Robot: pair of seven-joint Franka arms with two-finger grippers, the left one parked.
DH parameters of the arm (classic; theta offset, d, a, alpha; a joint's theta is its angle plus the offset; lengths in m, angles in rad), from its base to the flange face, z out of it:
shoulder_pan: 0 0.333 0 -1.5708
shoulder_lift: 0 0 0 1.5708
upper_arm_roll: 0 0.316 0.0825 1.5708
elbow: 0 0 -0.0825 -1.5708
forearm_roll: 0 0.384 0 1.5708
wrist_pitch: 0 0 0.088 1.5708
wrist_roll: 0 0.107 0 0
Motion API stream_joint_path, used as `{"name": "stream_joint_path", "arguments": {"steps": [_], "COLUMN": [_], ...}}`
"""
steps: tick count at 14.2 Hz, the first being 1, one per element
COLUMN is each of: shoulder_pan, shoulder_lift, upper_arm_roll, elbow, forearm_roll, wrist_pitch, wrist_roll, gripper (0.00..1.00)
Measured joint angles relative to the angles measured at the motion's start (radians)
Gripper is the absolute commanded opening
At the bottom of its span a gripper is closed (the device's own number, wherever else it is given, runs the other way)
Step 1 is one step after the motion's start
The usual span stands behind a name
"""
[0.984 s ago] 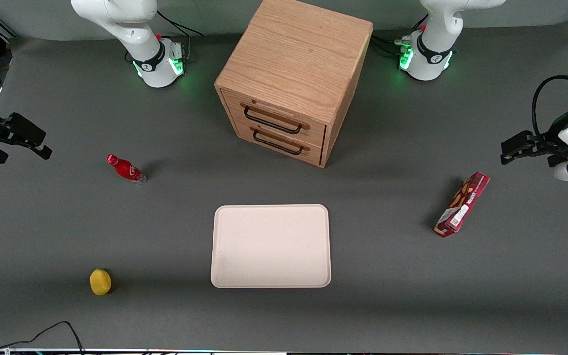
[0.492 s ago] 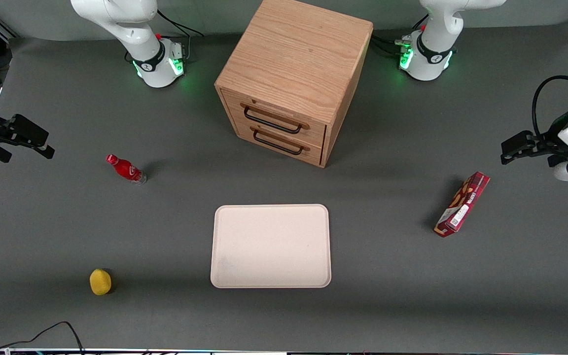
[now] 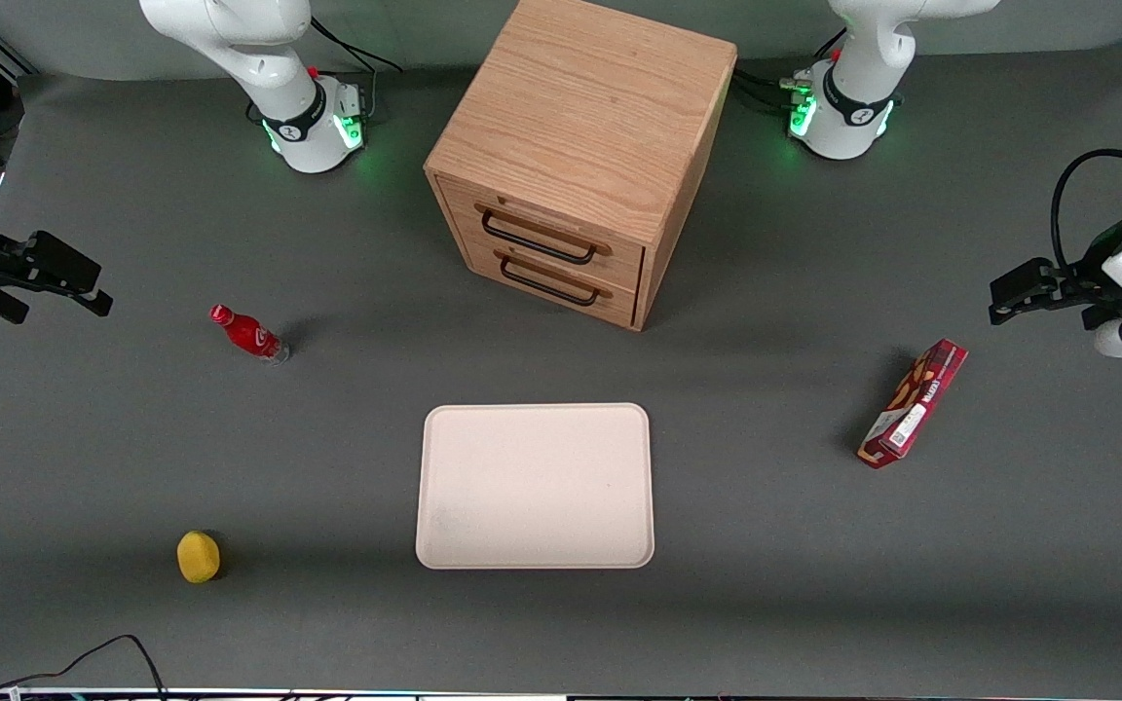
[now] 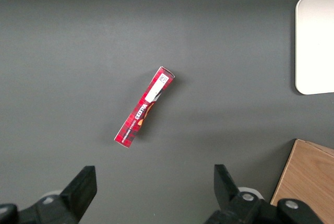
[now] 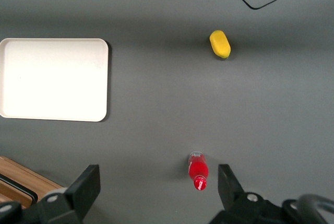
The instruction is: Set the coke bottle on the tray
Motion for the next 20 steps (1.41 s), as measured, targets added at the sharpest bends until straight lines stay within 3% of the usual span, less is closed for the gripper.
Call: {"name": "stream_joint_path", "arguments": {"steps": [20], "shoulder_pan": [0.0], "shoulder_lift": [0.006], "upper_arm_roll": [0.0], "elbow": [-0.013], "forearm_roll": [-0.016], "wrist_pitch": [-0.013], "wrist_roll": [0.0], "gripper": [1.0]}}
